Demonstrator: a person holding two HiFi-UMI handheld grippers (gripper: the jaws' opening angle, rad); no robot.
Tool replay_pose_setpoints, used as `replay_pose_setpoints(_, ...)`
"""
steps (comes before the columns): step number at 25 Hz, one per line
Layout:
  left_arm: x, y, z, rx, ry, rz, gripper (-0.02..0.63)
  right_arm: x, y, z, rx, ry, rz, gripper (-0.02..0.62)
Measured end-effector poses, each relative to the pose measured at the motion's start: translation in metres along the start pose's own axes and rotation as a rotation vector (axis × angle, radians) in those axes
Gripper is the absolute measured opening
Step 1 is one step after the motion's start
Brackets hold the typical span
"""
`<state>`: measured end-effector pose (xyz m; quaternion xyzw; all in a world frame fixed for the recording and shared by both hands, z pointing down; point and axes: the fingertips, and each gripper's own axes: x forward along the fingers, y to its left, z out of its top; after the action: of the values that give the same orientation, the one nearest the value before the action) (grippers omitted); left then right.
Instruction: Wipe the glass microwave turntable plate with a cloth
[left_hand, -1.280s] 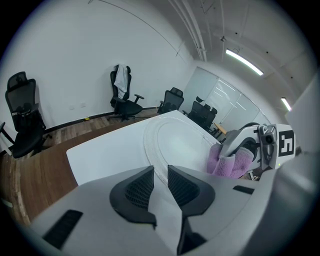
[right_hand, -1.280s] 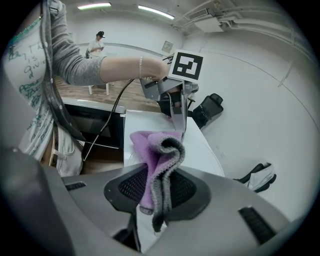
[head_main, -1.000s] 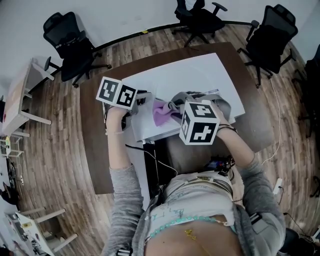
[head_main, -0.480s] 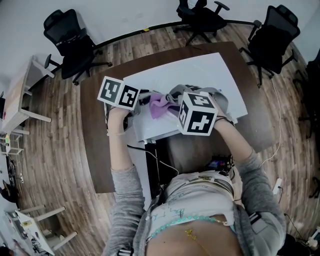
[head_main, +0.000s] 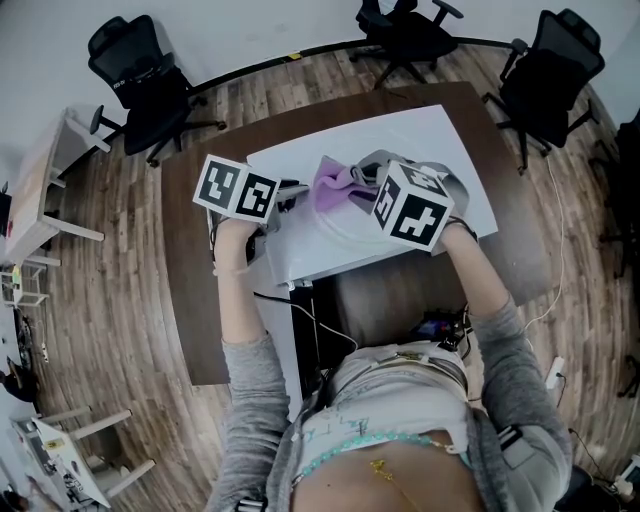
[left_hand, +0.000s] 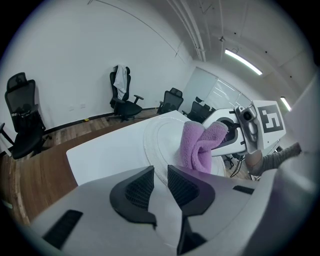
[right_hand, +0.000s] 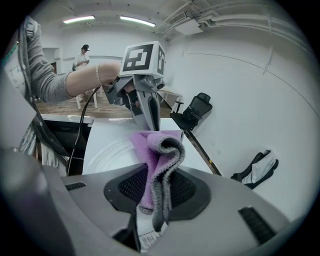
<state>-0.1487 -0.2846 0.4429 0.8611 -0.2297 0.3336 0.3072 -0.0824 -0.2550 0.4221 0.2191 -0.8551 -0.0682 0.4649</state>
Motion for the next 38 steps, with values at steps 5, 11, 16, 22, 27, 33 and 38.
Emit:
replay_pose_setpoints(5,-0.001,0.0,-0.001,-0.001,0.001,0.001,0.097,-0.01,-0.014,-0.02,0.061,0.02,-0.035,0.112)
replay_pose_setpoints(11,-0.002,0.0,0.001,-0.005,0.001,0.01,0.097,-0.017,-0.022,-0.034,0.122,0.007,-0.057,0.112)
replay_pose_setpoints(16,0.001,-0.004,-0.001,-0.003,-0.007,0.033,0.097,-0.015,-0.019,-0.038,0.142,-0.025,-0.092,0.112)
replay_pose_setpoints(22,-0.001,-0.008,-0.001,0.029,-0.072,0.084,0.095,-0.018,-0.017,-0.041,0.184,-0.107,-0.124,0.112)
replay_pose_setpoints(27,-0.017,-0.005,0.002,0.145,-0.121,0.288,0.051,-0.02,-0.018,-0.04,0.192,-0.18,-0.214,0.112)
replay_pose_setpoints(33,-0.033,-0.024,0.0,0.248,-0.198,0.454,0.025,-0.025,-0.021,-0.04,0.257,-0.248,-0.251,0.112)
replay_pose_setpoints(38,-0.034,-0.045,0.002,0.265,-0.301,0.477,0.014,-0.029,-0.016,-0.04,0.273,-0.263,-0.255,0.112)
